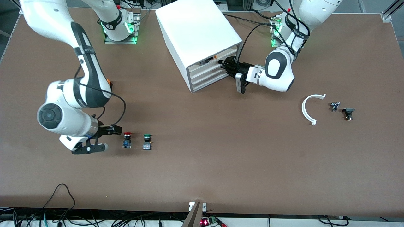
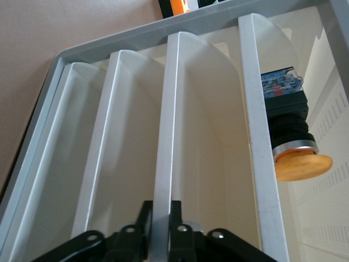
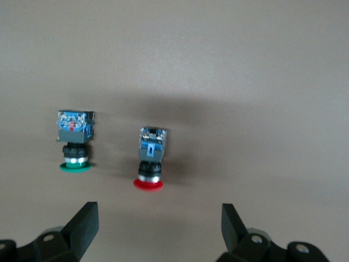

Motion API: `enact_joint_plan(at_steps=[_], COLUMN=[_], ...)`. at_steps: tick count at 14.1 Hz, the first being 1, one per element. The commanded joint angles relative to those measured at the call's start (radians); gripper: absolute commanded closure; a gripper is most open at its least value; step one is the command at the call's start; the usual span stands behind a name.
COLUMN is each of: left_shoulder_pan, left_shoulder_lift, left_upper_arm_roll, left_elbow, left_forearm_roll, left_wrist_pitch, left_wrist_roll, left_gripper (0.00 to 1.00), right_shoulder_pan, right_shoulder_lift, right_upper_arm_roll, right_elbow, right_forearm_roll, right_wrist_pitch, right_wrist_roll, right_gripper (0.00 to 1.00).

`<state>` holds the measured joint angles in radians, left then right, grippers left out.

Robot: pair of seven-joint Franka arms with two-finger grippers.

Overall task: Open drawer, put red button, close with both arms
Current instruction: 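Pull the drawer open with the left gripper while the right gripper grasps the red button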

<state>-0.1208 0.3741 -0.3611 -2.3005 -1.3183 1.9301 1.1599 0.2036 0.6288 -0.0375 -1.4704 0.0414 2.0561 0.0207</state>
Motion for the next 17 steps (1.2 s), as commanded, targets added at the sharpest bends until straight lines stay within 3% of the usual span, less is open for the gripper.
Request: enact_joint_plan(at_steps=[1,11,12,14,17], left_shoulder_pan=[0.000,0.070,0.088,0.110,0.127], left_shoulder_lift=[-0.020,-0.020,-0.017,-0.015,-0.003], left_upper_arm_roll=[-0.002,0.011,0.008,0.010,0.011], left_elbow=[-0.013,0.003,0.019,0.045,0.059], left_forearm_roll=[-0.035,0.048,0.075,0.111,0.119], left_wrist_pitch=[0.004,-0.010,-0.010,-0.013,-0.011], left_wrist_roll=[0.027,0.024,0.026,0.015,0.014], left_gripper=[1.00,1.00,1.00,1.00,1.00], right_shoulder_pan=[0.019,0.028,0.028,0.028,0.028], right_shoulder_lift=[0.057,0.209,0.209,0.203,0.198], right_upper_arm_roll=[0.004,0.004,0.004,0.004,0.004], right_elbow=[0.019,0.019,0.021,0.025,0.028], right_forearm_roll=[0.026,0.017,0.015,0.015,0.018], right_wrist_pitch=[0.061,0.225,0.223,0.217,0.216], right_wrist_roll=[-0.013,-0.027,-0.030,-0.033,-0.028], right_gripper=[0.00,0.02,0.11,0.45,0.84])
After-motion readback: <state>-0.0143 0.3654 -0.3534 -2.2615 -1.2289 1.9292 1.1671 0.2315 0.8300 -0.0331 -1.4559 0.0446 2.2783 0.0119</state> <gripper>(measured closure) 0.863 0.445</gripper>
